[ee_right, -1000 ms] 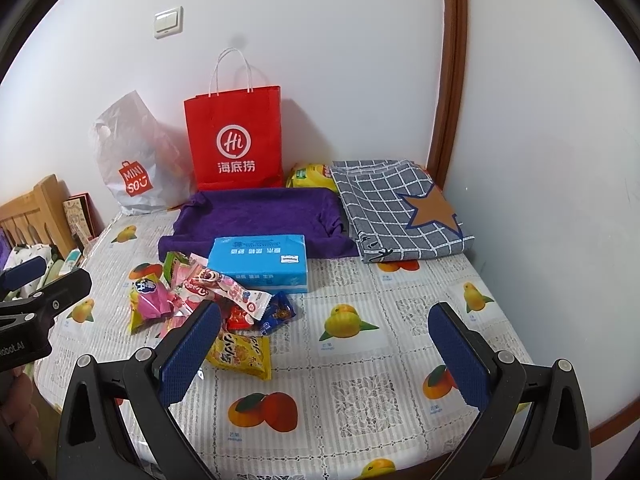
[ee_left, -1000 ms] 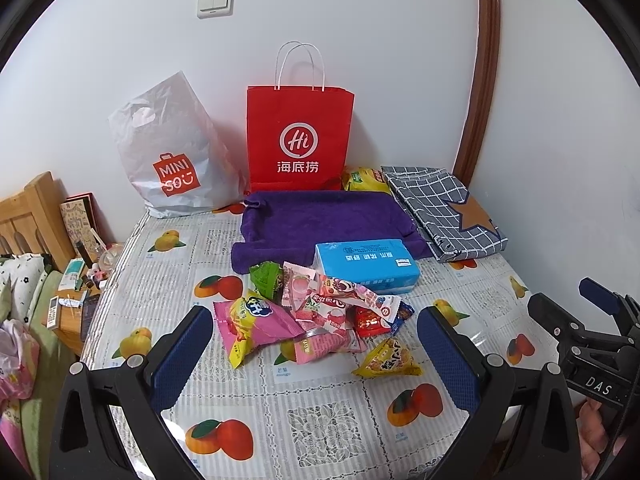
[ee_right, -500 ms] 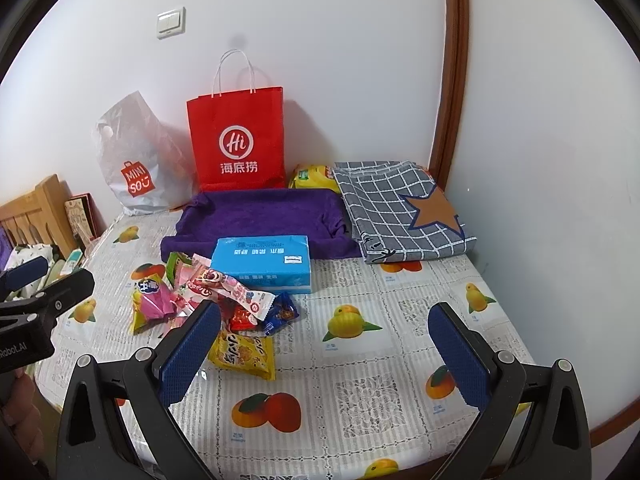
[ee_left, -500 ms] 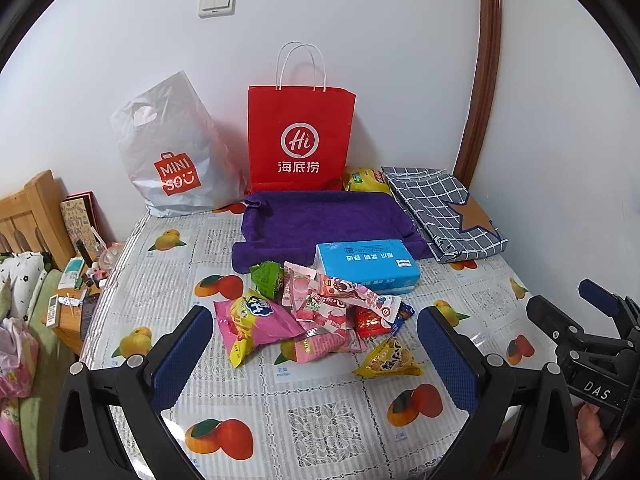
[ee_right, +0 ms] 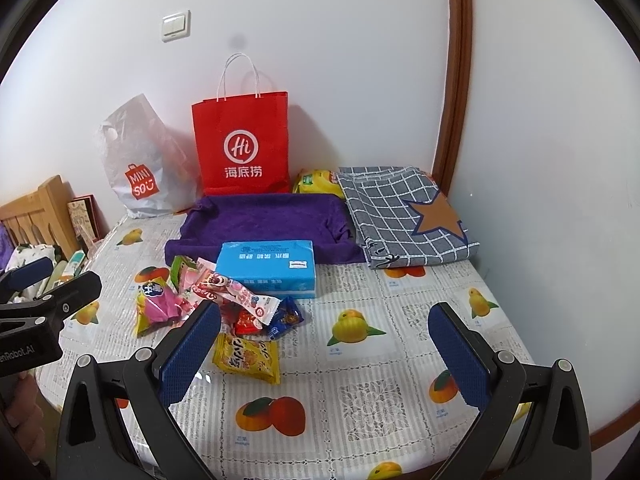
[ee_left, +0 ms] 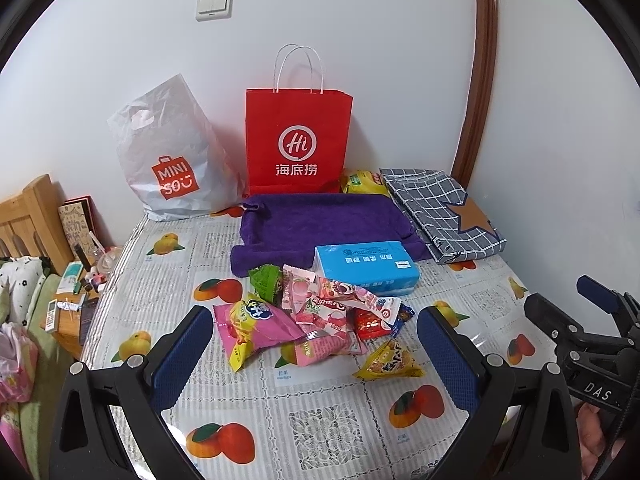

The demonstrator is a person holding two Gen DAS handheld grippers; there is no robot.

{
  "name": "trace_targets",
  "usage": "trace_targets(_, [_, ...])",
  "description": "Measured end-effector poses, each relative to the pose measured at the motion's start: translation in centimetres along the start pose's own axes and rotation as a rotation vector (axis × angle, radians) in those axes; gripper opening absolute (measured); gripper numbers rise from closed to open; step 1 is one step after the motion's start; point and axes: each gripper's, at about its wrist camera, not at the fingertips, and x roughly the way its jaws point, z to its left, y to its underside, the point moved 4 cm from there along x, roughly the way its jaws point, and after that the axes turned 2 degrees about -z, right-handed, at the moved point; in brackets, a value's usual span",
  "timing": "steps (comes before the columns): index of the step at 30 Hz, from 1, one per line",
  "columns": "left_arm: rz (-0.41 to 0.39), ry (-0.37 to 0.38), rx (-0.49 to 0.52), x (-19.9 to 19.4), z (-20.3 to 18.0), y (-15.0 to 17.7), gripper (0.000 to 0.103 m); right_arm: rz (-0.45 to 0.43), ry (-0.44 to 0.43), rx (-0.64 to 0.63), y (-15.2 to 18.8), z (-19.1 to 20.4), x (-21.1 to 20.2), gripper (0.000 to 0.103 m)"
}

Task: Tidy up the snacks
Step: 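Grasp the yellow cookie snack bag with the right tool while the left tool approaches the pink-yellow bag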

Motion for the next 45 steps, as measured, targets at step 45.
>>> trace_targets(45, [0.279,-0.034,-0.159,14.9,9.1,6.7,0.1,0.357,-0.299,-0.003,9.9,7.3,17.3,0.09])
